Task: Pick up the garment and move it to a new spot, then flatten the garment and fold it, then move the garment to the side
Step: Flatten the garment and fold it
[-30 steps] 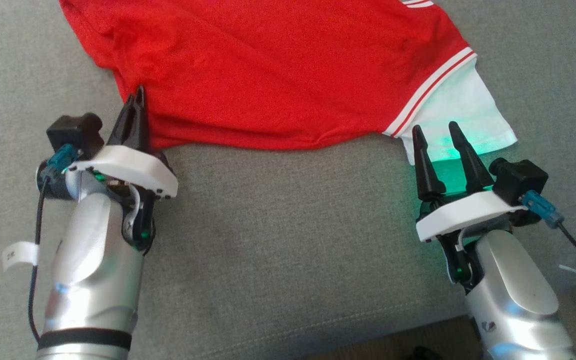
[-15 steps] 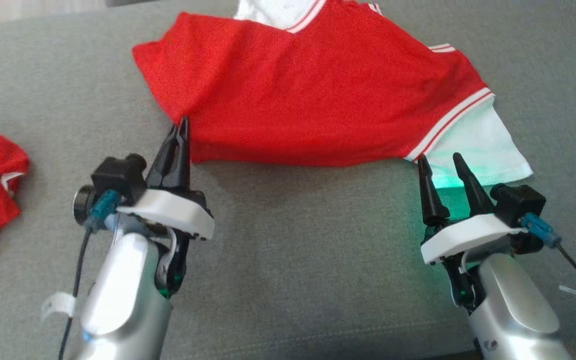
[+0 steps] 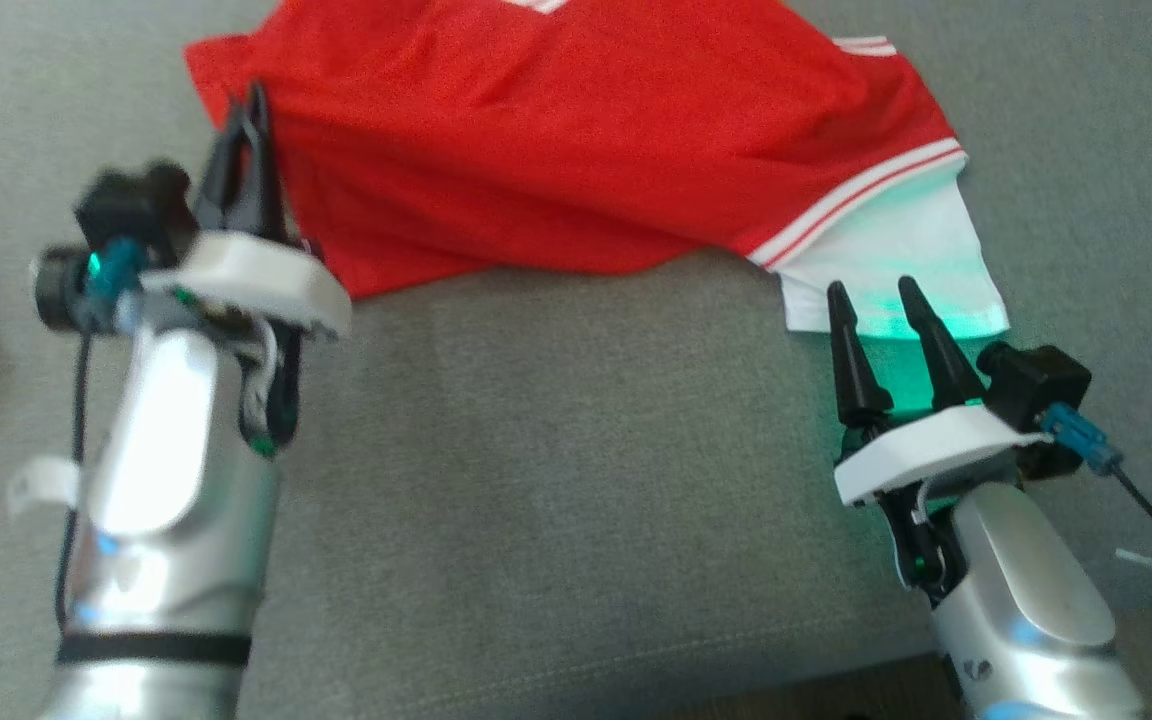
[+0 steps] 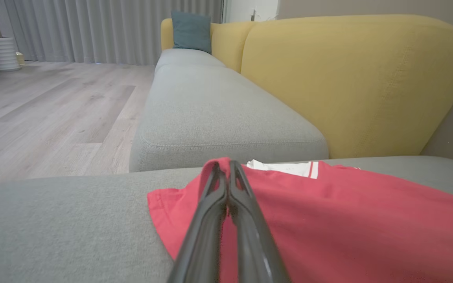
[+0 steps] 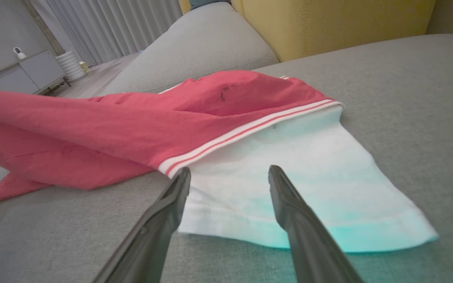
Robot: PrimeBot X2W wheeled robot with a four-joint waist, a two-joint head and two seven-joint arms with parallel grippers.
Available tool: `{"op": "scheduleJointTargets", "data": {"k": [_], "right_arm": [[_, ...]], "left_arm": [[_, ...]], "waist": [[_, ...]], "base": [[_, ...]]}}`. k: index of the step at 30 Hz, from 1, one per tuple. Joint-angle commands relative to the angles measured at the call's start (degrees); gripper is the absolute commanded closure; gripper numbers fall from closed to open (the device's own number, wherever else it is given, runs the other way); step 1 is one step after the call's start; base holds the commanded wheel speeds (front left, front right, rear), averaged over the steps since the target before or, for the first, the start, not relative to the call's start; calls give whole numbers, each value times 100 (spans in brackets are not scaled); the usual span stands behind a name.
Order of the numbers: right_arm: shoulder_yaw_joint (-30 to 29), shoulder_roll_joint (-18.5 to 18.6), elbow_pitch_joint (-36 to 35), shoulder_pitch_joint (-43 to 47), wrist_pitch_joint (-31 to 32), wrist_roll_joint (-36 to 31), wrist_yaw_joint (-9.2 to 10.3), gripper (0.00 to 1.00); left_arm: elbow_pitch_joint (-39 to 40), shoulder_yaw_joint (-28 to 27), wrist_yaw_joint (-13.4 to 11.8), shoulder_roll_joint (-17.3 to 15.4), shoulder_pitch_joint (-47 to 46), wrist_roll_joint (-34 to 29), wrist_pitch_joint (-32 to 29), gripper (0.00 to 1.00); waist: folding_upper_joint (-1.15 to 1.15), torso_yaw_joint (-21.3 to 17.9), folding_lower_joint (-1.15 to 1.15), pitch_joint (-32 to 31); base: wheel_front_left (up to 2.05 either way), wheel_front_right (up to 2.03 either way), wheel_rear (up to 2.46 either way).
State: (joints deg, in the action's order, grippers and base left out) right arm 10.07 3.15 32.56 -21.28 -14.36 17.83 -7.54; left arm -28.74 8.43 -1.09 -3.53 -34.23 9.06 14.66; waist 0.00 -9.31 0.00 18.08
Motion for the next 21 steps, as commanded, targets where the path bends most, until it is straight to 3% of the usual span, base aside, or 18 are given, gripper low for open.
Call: {"op": "scheduleJointTargets", "data": {"k": [1, 7, 9, 13, 15, 21], "right_arm": [[122, -27, -176, -141, -63, 26, 5, 0], [217, -27, -306, -274, -63, 45, 5, 0], [215, -27, -351, -316, -63, 44, 5, 0], [176, -27, -419, -373, -63, 24, 5, 0], [153, -27, -438, -399, -63, 21, 5, 0], [217, -27, -448, -445, -63, 89, 5, 0]], "left_arm": [[83, -189, -48, -167, -237, -71, 34, 100], [-603, -454, -181, -232, -772, -104, 34, 100], [-758, -535, -189, -239, -861, -99, 34, 88], [-735, -680, -190, -205, -921, -113, 34, 84], [-563, -723, -179, -183, -908, -166, 34, 99], [53, -848, -118, -128, -798, -348, 34, 100]], "waist": [[0, -147, 0, 213], [0, -360, 0, 534], [0, -399, 0, 598], [0, -412, 0, 676], [0, -391, 0, 700], [0, -324, 0, 697]], "base": [[0, 0, 0], [0, 0, 0], [0, 0, 0], [0, 0, 0], [0, 0, 0], [0, 0, 0]]}}
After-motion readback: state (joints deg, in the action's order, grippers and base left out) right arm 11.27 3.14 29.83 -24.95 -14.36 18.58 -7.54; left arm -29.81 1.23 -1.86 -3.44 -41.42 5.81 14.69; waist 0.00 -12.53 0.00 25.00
